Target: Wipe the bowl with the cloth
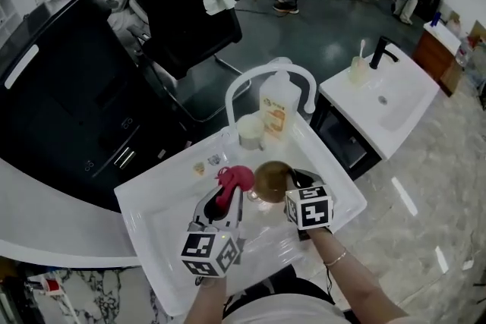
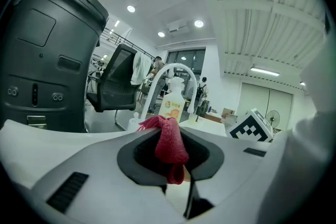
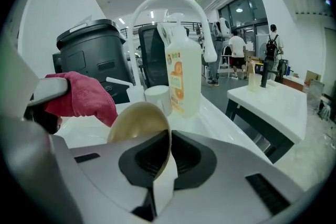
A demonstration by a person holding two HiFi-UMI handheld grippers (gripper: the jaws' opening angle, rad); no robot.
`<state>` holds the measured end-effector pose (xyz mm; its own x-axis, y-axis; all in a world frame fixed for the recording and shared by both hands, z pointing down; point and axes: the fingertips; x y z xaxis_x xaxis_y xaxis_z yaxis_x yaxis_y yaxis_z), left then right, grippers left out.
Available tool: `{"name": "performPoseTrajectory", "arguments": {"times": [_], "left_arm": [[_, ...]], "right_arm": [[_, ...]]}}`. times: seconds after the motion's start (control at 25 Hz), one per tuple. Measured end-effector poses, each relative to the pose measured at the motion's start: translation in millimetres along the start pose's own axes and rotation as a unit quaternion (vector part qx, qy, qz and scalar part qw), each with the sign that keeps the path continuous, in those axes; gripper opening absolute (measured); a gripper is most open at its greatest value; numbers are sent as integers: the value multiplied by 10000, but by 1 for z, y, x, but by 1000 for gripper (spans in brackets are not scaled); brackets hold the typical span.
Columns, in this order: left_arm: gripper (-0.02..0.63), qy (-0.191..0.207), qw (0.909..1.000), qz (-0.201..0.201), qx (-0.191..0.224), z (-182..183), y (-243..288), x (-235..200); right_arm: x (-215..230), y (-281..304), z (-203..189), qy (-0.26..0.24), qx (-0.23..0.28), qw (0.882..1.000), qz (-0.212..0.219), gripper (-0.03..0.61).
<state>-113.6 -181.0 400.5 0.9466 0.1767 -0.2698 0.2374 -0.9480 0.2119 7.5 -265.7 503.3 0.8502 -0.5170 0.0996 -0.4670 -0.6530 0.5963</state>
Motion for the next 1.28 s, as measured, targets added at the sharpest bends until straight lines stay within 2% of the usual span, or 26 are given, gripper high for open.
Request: {"name": "performPoseTrajectory", "arguments": {"times": [0.28,0.44,0.64,0.8,1.0,1.28], "left_arm": [[84,156,9988,-372,267,20,-25,20],[84,218,9959,-794,370,30,-36,38],[84,298,9869,-1535,408,31,-43,65],[84,628,9773,-2014,187,20,-42,90],[84,1011,9764,-1892,-262,0,-23,98],[84,1277,9792,-1268,-940,-33,8,85]], "right_arm": [[-13,-36,10,42,359,9992,-142,20],[-19,-50,14,50,491,9986,-180,20],[-26,-58,10,9,535,9982,-266,20],[-32,-61,9,-5,555,9982,-243,20],[-34,-67,2,-31,492,9985,-219,18],[-32,-66,-9,61,387,9991,-150,17]]}}
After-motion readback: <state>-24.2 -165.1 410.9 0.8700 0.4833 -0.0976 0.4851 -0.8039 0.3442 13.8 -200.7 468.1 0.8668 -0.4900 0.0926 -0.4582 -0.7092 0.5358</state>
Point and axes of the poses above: the fingertips, and each gripper's own axes: y forward along the fingers, x to its right, z out of its top, and after that the axes turned 1 degree about -z, right-handed
